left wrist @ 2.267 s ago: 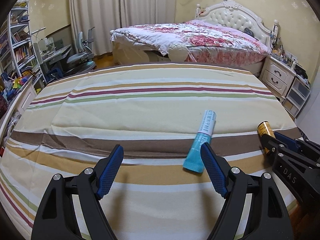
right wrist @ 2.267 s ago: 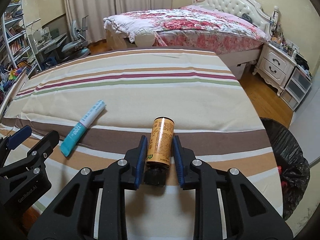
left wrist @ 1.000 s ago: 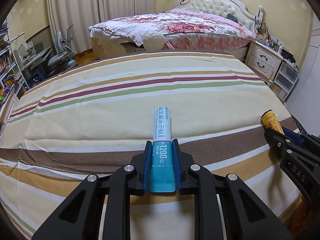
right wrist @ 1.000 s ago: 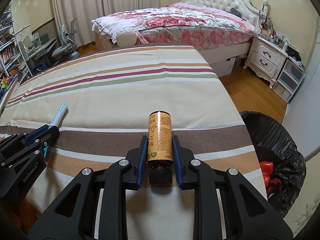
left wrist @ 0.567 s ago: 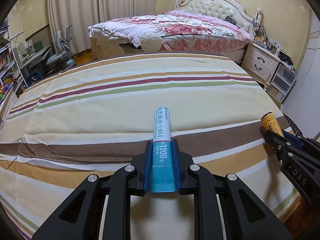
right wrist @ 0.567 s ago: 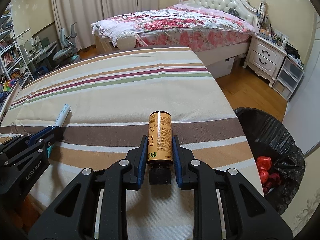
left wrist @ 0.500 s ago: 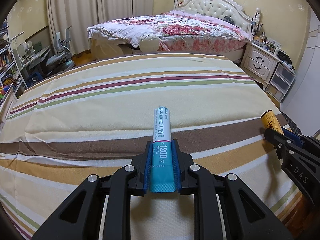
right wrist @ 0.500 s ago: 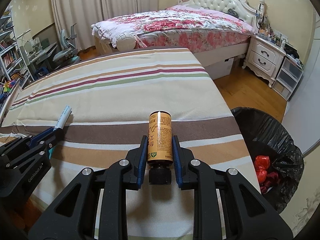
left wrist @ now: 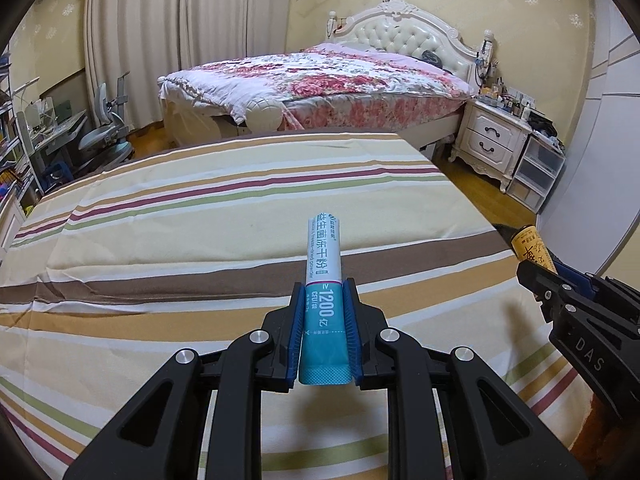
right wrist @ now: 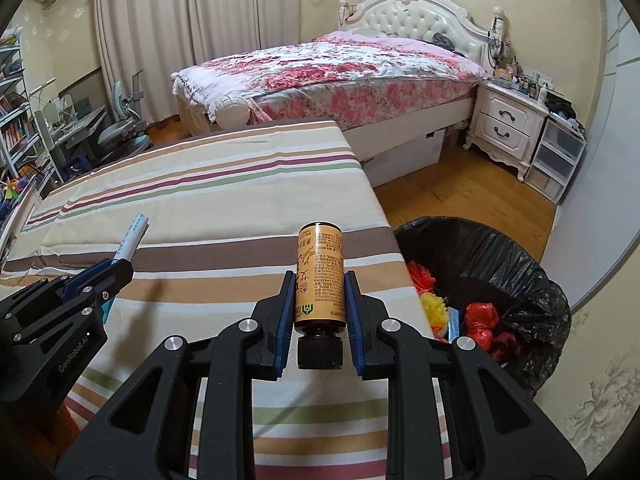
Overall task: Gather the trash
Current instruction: 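Lift and carry the blue tube and gold bottle over the trash bin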
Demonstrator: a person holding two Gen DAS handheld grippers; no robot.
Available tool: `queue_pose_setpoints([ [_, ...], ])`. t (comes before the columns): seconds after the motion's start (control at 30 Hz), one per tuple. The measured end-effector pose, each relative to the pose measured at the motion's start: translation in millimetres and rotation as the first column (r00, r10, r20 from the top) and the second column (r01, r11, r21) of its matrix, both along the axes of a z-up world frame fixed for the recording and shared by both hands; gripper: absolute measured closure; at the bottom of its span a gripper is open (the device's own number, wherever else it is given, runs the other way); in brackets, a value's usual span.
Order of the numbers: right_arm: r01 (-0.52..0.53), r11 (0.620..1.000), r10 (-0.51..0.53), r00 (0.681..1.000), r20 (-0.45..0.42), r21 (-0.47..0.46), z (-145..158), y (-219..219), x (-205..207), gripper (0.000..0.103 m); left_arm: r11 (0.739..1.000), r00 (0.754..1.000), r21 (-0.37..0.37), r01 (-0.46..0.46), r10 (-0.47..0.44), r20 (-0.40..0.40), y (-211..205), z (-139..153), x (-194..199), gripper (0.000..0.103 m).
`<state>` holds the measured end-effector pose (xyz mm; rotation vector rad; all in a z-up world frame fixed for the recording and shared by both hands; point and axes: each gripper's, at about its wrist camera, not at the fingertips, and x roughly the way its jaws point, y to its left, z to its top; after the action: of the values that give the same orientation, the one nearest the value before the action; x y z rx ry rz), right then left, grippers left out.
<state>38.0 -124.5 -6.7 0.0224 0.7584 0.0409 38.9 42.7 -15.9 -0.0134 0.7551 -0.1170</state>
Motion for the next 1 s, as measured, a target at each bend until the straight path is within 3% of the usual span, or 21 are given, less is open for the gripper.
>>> queue_pose_setpoints([
  [0.63,0.228,0.974,-0.228,0.972,0.059,0.001,10,-101,-14,0.08,0.982,0.979,0.018,0.188,-0.188,0.078,-98,16,16,0.083],
  [1.0,0.311,0.95,-0.31,0.948,0.066,-0.004,4,-130,-7,0.08,0.967,0.964,0.046,0.251,-0.254,0.077,-144,15,28,0.083],
])
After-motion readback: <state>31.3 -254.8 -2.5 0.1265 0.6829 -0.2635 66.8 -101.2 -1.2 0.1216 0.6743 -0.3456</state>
